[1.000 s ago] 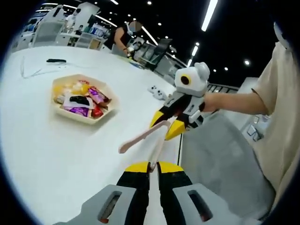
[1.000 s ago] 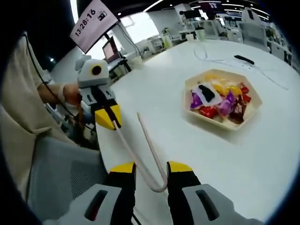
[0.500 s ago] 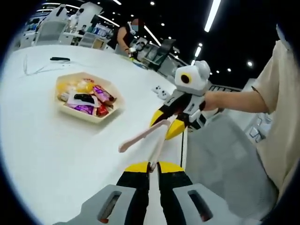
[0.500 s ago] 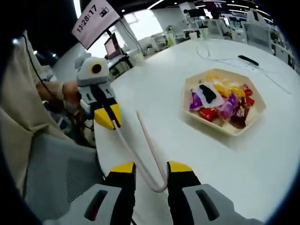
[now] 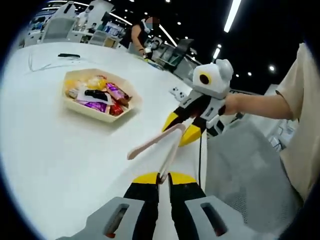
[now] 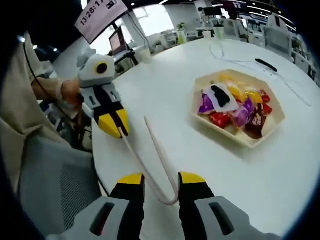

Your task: Place the target food into the container with the food tongs after gripping and lifting it, then release it inside without dropping or visibly crushing the food.

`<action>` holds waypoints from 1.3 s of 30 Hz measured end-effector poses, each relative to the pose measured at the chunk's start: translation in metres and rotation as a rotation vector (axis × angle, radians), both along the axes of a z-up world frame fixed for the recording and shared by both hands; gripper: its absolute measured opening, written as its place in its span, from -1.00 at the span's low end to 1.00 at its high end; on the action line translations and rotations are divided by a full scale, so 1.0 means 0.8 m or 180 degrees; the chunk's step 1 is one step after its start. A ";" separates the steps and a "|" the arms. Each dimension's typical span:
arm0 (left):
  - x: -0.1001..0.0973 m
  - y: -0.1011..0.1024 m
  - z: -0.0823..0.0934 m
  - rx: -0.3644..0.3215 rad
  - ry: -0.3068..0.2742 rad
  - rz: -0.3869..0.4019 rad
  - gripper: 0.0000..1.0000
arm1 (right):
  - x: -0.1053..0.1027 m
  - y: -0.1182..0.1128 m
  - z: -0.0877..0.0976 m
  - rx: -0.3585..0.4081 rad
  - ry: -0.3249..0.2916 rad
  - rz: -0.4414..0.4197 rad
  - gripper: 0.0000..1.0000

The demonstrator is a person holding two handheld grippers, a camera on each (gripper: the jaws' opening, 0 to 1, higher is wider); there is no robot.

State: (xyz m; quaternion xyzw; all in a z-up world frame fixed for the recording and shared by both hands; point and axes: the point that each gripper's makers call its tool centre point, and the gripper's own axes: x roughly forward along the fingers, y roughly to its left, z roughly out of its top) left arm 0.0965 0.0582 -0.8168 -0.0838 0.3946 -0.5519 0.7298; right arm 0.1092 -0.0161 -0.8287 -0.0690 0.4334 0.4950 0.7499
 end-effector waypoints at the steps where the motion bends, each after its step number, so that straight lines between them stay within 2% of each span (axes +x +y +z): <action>1: 0.000 0.000 -0.001 -0.0003 0.0006 0.0019 -0.91 | 0.001 0.000 -0.001 0.0000 -0.0007 -0.0004 -0.49; 8: 0.001 0.001 -0.009 0.0017 0.0044 0.0077 -0.90 | 0.004 -0.001 -0.008 -0.0068 -0.0021 0.0018 -0.48; 16: -0.008 -0.005 -0.026 0.0087 0.0089 0.0074 -0.90 | 0.009 -0.003 -0.017 -0.0405 -0.0206 0.0295 -0.47; 24: 0.008 -0.003 -0.030 0.0091 0.0113 0.0135 -0.89 | 0.020 -0.006 -0.021 -0.0447 -0.0240 0.0228 -0.47; 27: 0.009 -0.002 -0.033 0.0181 0.0049 0.0120 -0.89 | 0.022 -0.002 -0.024 -0.0467 -0.0246 0.0233 -0.47; 31: 0.002 -0.003 -0.042 0.0286 0.0018 0.0036 -0.89 | 0.021 0.000 -0.032 -0.0601 -0.0272 0.0367 -0.47; 33: 0.002 -0.003 -0.045 0.0282 0.0027 0.0036 -0.89 | 0.022 -0.004 -0.038 -0.0819 -0.0333 0.0532 -0.47; 39: 0.006 -0.002 -0.052 0.0330 0.0052 0.0083 -0.88 | 0.026 -0.004 -0.045 -0.0935 -0.0349 0.0529 -0.46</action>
